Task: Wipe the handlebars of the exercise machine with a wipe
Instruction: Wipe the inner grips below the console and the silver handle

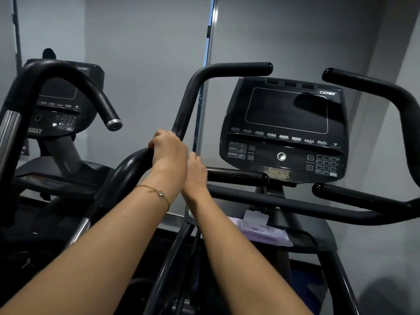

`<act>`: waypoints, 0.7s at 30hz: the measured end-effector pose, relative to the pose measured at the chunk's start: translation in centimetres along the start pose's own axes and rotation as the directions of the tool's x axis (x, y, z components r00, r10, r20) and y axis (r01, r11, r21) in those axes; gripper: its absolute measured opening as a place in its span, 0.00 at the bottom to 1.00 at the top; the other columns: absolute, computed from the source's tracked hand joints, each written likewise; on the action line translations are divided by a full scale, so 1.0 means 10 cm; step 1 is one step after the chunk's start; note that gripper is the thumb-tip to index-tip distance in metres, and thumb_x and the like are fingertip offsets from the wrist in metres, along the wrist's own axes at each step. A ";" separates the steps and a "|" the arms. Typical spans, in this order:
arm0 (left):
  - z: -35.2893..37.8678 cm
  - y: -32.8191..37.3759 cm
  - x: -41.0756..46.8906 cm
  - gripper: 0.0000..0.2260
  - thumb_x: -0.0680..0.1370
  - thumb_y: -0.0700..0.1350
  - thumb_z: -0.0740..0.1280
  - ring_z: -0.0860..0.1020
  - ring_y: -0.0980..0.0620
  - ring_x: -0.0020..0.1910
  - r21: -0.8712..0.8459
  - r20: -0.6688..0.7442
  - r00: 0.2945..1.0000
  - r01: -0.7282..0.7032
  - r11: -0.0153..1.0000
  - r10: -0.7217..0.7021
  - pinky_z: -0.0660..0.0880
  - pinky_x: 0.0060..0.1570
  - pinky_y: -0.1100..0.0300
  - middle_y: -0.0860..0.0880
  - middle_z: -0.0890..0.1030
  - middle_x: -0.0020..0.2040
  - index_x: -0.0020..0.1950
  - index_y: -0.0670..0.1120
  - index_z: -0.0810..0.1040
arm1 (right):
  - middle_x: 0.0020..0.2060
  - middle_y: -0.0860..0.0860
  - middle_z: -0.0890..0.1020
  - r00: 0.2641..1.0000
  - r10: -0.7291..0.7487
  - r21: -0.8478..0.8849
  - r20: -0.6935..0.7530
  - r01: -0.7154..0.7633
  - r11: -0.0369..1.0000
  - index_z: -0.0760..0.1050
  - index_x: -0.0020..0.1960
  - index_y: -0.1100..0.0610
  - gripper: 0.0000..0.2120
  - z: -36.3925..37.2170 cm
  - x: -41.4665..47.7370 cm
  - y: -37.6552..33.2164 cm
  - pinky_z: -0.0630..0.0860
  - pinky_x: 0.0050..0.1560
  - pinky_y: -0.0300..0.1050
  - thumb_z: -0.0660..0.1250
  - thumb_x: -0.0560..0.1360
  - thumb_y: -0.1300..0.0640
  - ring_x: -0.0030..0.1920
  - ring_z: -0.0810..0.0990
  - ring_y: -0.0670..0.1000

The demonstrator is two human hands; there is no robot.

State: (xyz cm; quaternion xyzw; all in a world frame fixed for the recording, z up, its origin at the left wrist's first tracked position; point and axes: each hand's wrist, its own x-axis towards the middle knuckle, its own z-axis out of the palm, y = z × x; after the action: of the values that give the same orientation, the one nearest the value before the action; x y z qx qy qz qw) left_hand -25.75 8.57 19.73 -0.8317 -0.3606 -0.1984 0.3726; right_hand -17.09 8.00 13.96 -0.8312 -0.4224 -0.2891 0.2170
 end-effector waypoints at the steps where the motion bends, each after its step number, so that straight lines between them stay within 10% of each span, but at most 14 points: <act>1: 0.00 0.02 0.01 0.14 0.78 0.41 0.59 0.72 0.45 0.56 0.016 0.004 1.000 0.005 1.000 -0.005 0.76 0.53 0.58 0.43 0.73 0.59 0.64 0.41 0.71 | 0.55 0.59 0.71 1.000 0.001 -0.033 -0.009 -0.002 0.999 0.76 0.52 0.65 0.09 -0.02 0.00 0.05 0.71 0.52 0.50 0.58 0.77 0.67 0.56 0.70 0.60; 6: 0.01 0.15 0.07 0.17 0.78 0.43 0.60 0.71 0.43 0.59 -0.021 0.018 0.998 0.063 0.998 -0.063 0.74 0.56 0.53 0.41 0.72 0.60 0.66 0.40 0.71 | 0.52 0.58 0.73 0.973 0.016 -0.175 -0.230 -0.058 0.983 0.76 0.54 0.66 0.11 -0.37 -0.41 0.81 0.62 0.42 0.43 0.57 0.79 0.62 0.54 0.72 0.57; 11: 0.23 0.53 0.04 0.13 0.78 0.43 0.64 0.75 0.48 0.57 -0.404 -0.084 0.980 -0.198 0.893 0.179 0.73 0.50 0.58 0.46 0.74 0.58 0.62 0.43 0.73 | 0.53 0.60 0.73 0.852 0.337 0.003 -0.401 -0.366 0.931 0.75 0.56 0.67 0.10 -0.56 -0.62 1.21 0.64 0.43 0.43 0.58 0.78 0.64 0.52 0.71 0.57; 21: 0.57 0.65 0.00 0.20 0.79 0.37 0.59 0.75 0.48 0.59 -0.784 -0.122 0.985 -0.169 0.597 0.118 0.74 0.54 0.56 0.48 0.72 0.65 0.69 0.49 0.70 | 0.35 0.55 0.76 0.959 -0.063 -0.145 -0.277 0.023 0.989 0.78 0.39 0.61 0.08 -0.15 -0.32 0.70 0.69 0.26 0.41 0.76 0.62 0.66 0.33 0.76 0.54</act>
State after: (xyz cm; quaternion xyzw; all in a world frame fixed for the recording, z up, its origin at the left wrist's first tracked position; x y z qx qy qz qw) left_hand -20.58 9.92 12.97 -0.9306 -0.1571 -0.3306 -0.0082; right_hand -13.26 1.35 12.14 -0.7855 -0.3841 -0.4378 0.2092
